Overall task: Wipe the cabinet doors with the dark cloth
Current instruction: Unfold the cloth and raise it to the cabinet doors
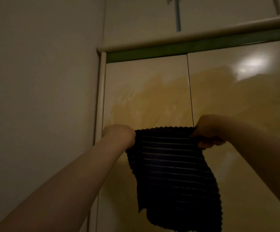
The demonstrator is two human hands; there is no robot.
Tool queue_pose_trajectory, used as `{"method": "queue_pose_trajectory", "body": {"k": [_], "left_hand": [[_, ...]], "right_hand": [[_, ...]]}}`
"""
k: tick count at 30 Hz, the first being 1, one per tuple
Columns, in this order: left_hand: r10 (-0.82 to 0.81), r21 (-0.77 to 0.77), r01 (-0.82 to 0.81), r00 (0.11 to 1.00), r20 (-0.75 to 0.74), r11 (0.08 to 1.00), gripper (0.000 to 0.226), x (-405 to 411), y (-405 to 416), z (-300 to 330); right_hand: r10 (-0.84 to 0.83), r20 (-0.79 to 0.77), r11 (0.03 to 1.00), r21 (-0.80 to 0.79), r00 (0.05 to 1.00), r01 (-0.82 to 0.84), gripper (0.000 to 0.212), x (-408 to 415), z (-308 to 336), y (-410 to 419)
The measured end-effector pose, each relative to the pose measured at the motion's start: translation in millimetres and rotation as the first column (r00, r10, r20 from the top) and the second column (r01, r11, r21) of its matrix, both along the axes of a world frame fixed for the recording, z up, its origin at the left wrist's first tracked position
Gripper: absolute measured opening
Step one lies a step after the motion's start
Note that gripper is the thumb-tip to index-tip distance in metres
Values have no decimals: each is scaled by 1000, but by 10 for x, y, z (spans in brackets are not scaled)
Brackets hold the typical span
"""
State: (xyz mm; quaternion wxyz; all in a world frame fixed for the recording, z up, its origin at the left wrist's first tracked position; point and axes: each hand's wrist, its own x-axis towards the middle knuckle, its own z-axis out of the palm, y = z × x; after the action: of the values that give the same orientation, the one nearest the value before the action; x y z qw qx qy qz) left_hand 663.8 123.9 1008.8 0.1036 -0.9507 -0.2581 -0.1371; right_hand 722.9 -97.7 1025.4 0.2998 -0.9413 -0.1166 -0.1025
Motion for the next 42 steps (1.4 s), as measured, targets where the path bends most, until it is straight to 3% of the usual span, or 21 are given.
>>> {"method": "queue_pose_trajectory", "body": {"k": [2,4,5,7,9,11,13,14,15,19,23,26,28,31,34,37,39,42], "left_hand": [[-166,-333,170,985,39,928,25,43,161,115],[-226,-581,314,949,221,751,32,68,312,218],[-219,-648,372,926,307,664,33,86,379,248],[-176,-721,498,861,477,482,34,201,508,309],[-98,-686,681,724,682,255,30,339,587,336],[30,-539,842,538,842,31,19,473,664,356],[149,-361,929,369,917,-80,19,583,733,380],[193,-281,956,291,937,-79,21,648,768,390],[220,-213,976,216,951,-38,23,710,795,406],[167,24,971,-66,984,238,25,896,815,439],[85,182,912,-229,970,368,29,1051,858,529],[1,250,850,-283,959,463,29,1202,956,640],[-42,269,811,-290,956,519,30,1307,1064,727],[-57,296,784,-318,946,546,30,1463,1209,835],[-57,322,784,-346,937,531,28,1582,1286,902],[-74,339,771,-358,931,538,32,1727,1325,913],[-94,333,775,-337,937,537,41,1816,1335,880],[-152,340,771,-308,939,539,47,1887,1354,852]], "right_hand": [[-101,134,978,-168,986,123,23,-1,56,166],[-121,259,957,-226,958,182,12,122,112,340],[-81,237,981,-153,968,120,11,175,125,391],[-41,36,993,116,999,37,21,266,194,481],[62,-13,921,386,998,-53,22,315,257,574],[153,136,780,592,979,-204,25,385,310,712],[196,326,566,733,925,-378,32,446,311,875],[172,413,496,748,894,-441,37,496,295,956],[123,488,496,724,864,-480,41,532,289,1032],[2,704,676,522,710,-520,53,650,273,1232],[140,836,791,228,531,-568,66,733,316,1463],[238,862,871,14,447,-491,68,891,395,1669],[252,886,869,-30,390,-494,60,1027,443,1749],[207,922,839,6,328,-545,13,1256,483,1770],[158,956,881,-24,248,-472,28,1491,537,1816],[114,991,956,-89,75,-278,21,1625,601,1900],[107,992,981,-93,74,-170,22,1740,625,1966],[103,972,991,-82,211,-107,42,1731,650,2053]]}}
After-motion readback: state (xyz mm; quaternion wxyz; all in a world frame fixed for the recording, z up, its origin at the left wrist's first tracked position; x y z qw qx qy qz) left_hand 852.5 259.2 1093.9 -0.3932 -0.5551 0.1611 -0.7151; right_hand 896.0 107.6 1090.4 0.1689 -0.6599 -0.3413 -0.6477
